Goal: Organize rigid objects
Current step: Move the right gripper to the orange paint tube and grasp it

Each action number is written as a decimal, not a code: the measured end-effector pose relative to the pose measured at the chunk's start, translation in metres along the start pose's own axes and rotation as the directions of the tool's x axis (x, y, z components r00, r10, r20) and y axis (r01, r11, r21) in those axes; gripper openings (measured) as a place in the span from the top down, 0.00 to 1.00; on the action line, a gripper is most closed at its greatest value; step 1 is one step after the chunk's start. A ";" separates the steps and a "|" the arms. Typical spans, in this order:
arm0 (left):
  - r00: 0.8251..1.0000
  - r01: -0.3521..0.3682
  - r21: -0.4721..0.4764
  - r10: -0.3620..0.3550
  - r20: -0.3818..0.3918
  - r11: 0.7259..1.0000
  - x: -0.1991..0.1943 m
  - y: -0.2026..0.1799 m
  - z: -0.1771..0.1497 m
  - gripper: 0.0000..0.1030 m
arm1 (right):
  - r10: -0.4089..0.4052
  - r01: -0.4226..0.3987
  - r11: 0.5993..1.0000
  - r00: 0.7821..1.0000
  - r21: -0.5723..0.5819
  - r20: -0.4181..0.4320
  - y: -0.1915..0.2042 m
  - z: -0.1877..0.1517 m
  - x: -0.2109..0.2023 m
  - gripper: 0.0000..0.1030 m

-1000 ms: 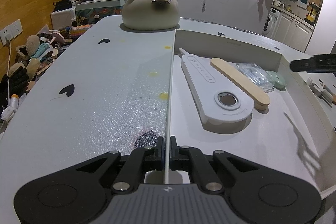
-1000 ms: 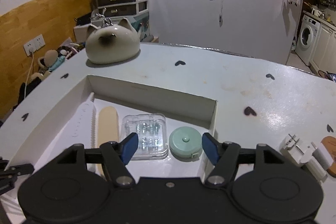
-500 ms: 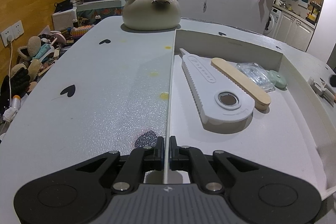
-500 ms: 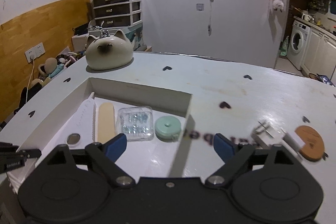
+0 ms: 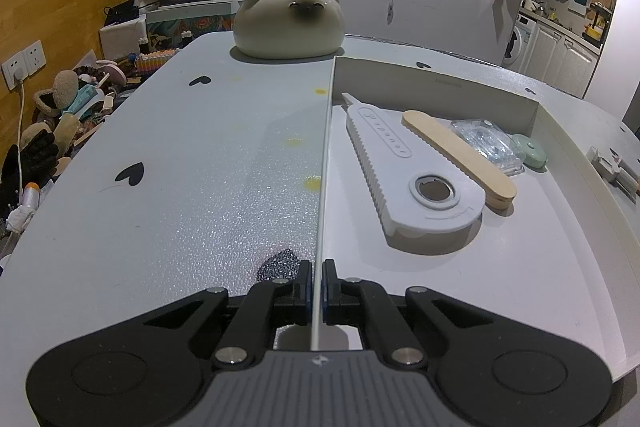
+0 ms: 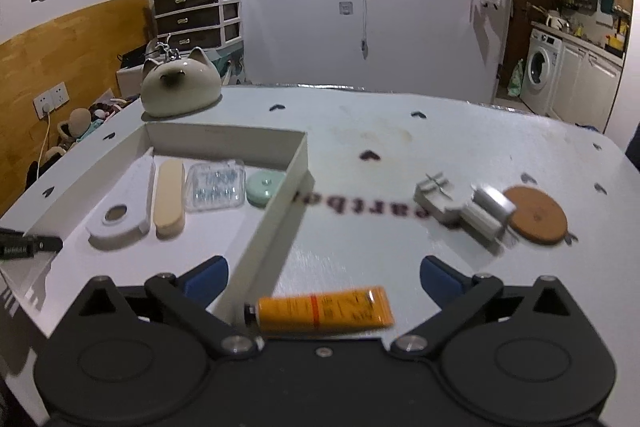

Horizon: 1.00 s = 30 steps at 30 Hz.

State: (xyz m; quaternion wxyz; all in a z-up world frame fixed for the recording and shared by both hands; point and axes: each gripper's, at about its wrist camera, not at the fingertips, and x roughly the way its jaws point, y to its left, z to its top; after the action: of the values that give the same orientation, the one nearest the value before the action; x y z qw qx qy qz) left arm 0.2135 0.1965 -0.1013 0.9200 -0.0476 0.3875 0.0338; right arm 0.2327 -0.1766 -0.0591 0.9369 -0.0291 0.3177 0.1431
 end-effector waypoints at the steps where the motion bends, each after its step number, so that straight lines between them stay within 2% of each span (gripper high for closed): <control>1: 1.000 0.000 0.000 0.000 0.000 1.000 0.000 0.000 0.000 0.97 | -0.003 0.003 1.000 1.000 0.003 -0.001 -0.001 -0.004 -0.001 0.00; 6: 1.000 0.000 0.003 0.000 0.000 1.000 0.000 0.000 0.000 0.97 | -0.014 0.014 1.000 1.000 -0.003 -0.018 -0.006 -0.026 0.000 0.00; 11: 1.000 0.000 0.005 0.000 0.000 1.000 0.000 0.000 0.000 0.97 | -0.013 0.011 0.997 0.999 -0.082 -0.030 -0.007 -0.039 0.011 0.00; 22: 1.000 -0.001 0.005 0.001 -0.001 1.000 0.000 -0.001 0.000 0.97 | 0.060 -0.068 0.969 0.997 -0.239 -0.041 0.003 -0.028 0.044 0.00; 25: 1.000 -0.001 0.004 0.001 -0.001 1.000 0.000 0.000 0.000 0.97 | 0.085 -0.096 0.970 0.995 -0.225 -0.060 0.000 -0.026 0.053 0.00; 30: 1.000 -0.001 0.004 0.001 -0.001 1.000 0.000 -0.001 0.000 0.97 | 0.088 -0.098 0.986 0.993 -0.133 -0.077 -0.018 -0.026 0.065 0.00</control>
State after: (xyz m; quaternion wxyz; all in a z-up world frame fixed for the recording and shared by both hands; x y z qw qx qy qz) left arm 0.2139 0.1959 -0.1017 0.9199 -0.0453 0.3880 0.0334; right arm 0.2717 -0.1817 -0.1194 0.9132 -0.0832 0.3411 0.2070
